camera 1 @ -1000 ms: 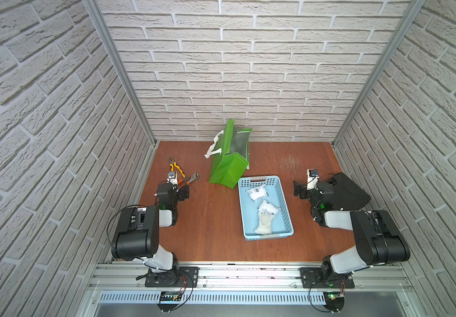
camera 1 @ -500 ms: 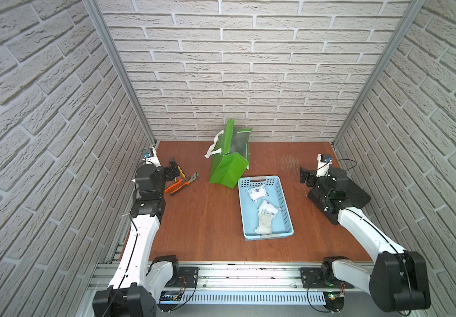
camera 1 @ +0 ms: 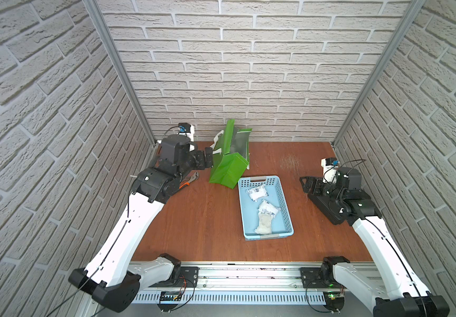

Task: Place the ice pack in the delivery bag
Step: Pick up the delivery bag from the center of the board, then move the bin to the center of the board.

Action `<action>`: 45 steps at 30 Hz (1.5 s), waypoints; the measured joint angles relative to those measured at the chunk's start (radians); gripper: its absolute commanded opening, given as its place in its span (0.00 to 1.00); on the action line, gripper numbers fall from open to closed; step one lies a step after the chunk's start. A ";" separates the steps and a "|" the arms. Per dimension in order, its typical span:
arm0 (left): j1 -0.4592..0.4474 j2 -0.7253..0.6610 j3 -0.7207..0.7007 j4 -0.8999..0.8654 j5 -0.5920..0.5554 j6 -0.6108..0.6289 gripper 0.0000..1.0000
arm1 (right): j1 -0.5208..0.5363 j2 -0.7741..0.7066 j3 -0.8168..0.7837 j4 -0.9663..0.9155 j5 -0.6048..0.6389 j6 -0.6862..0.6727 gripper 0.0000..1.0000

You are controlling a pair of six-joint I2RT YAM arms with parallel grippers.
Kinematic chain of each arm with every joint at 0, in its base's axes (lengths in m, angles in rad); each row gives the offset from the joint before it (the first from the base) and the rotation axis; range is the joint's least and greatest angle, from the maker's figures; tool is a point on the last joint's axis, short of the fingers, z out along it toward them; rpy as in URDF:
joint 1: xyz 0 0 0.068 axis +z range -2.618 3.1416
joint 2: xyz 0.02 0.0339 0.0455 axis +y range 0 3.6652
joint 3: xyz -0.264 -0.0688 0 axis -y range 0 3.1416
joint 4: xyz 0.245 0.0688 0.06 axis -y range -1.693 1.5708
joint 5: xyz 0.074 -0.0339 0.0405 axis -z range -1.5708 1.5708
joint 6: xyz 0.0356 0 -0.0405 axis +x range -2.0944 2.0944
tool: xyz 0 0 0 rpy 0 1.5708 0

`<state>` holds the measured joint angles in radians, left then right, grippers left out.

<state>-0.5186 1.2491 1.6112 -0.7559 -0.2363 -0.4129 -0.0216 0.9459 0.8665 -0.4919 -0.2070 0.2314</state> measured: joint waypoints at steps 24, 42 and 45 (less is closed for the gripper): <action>-0.080 0.937 1.031 -0.525 -0.312 0.183 0.79 | 0.060 0.182 -0.076 -0.126 -0.081 0.014 0.90; -0.014 0.932 0.930 -0.523 -0.297 0.195 0.00 | 0.144 0.364 -0.030 -0.114 -0.042 -0.004 0.80; -0.012 0.907 0.893 -0.512 -0.292 0.195 0.00 | 0.162 0.413 -0.011 -0.103 -0.031 -0.004 0.75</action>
<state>-0.5308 2.1559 2.5046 -1.2675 -0.5285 -0.2176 0.1402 1.3590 0.8555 -0.5953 -0.2382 0.2272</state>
